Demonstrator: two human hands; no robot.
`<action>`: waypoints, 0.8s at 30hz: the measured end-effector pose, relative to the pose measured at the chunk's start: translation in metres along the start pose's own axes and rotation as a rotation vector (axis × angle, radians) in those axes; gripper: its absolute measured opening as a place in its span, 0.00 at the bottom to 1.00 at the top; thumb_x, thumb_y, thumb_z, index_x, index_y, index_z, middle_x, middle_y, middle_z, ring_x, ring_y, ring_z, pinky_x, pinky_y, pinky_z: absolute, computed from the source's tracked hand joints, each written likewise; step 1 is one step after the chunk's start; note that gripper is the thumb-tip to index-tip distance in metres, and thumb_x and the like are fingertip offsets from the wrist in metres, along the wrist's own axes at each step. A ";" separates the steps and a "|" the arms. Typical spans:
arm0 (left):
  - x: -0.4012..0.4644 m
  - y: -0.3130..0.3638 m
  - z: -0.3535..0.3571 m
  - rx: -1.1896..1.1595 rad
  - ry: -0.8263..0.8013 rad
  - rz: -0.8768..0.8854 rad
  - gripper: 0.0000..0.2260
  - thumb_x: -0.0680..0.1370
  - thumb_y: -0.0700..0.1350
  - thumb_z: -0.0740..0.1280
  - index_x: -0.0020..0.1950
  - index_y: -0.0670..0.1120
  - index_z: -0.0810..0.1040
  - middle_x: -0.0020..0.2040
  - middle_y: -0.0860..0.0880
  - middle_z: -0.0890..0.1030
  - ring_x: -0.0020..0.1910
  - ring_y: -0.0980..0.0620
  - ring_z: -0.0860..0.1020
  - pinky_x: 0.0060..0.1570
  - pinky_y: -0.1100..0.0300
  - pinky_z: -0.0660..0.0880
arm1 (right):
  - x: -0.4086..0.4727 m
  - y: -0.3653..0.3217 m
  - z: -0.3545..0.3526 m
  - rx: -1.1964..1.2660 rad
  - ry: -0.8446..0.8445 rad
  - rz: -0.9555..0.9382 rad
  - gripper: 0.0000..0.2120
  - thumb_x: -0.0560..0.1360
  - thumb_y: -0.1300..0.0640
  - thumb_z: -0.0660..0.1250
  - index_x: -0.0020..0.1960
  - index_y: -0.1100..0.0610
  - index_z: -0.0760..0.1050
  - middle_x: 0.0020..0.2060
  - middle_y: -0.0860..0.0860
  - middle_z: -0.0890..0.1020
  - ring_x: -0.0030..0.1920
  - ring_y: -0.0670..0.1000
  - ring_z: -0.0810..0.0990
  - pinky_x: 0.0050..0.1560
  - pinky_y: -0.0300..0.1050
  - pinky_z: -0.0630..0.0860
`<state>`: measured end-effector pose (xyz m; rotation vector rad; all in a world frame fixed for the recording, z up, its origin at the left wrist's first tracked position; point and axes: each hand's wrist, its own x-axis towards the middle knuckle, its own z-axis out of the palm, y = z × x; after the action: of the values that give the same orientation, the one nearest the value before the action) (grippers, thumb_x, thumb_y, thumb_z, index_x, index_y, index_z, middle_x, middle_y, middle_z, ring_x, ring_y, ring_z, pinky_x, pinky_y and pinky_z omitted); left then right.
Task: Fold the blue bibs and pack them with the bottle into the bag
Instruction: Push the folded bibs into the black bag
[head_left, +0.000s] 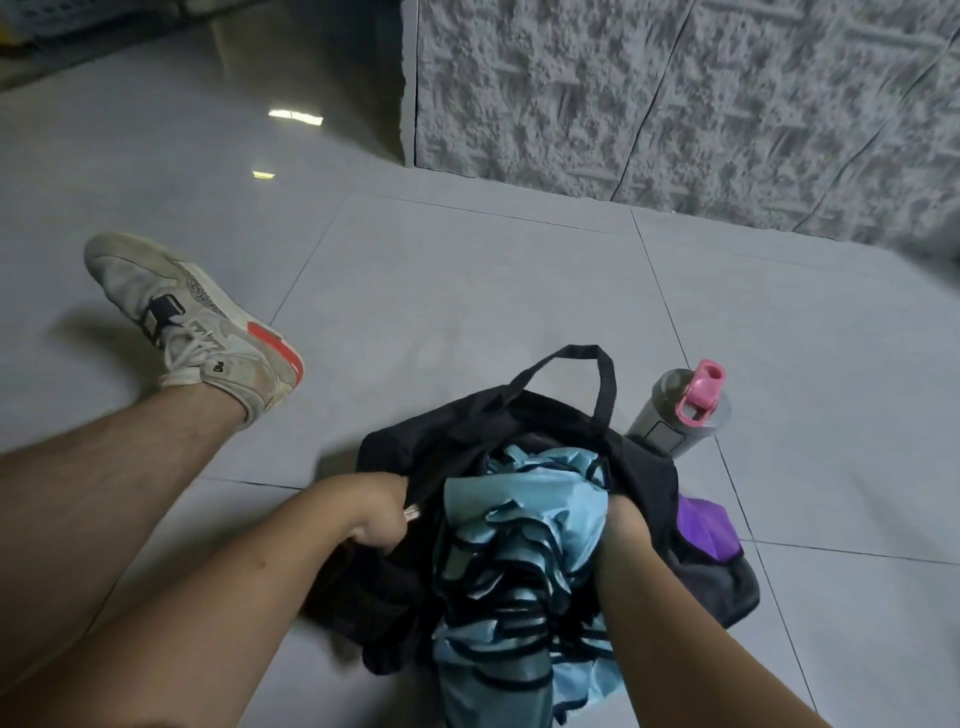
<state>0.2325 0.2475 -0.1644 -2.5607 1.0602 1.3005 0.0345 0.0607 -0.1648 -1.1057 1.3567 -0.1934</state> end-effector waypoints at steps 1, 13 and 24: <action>-0.007 0.002 -0.005 -0.046 0.032 0.011 0.04 0.73 0.39 0.66 0.43 0.48 0.75 0.45 0.45 0.80 0.42 0.46 0.78 0.40 0.59 0.74 | 0.001 -0.002 0.005 0.019 -0.040 0.028 0.16 0.85 0.61 0.57 0.67 0.68 0.75 0.47 0.57 0.83 0.40 0.52 0.81 0.34 0.44 0.79; -0.004 0.001 0.007 -0.378 0.414 -0.017 0.03 0.75 0.41 0.65 0.45 0.48 0.76 0.48 0.47 0.81 0.46 0.47 0.78 0.49 0.56 0.77 | -0.030 0.005 0.005 -0.250 -0.375 0.286 0.12 0.76 0.53 0.74 0.45 0.63 0.85 0.40 0.60 0.87 0.42 0.59 0.86 0.46 0.50 0.81; -0.033 -0.004 0.011 0.143 0.073 -0.296 0.38 0.73 0.40 0.69 0.81 0.47 0.57 0.76 0.40 0.68 0.72 0.40 0.74 0.66 0.49 0.76 | -0.026 -0.007 -0.001 0.282 -0.209 0.071 0.12 0.82 0.64 0.57 0.46 0.63 0.76 0.34 0.57 0.83 0.34 0.55 0.83 0.41 0.48 0.76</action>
<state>0.2138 0.2726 -0.1479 -2.5507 0.7178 1.0283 0.0296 0.0736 -0.1419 -0.8168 1.1400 -0.2039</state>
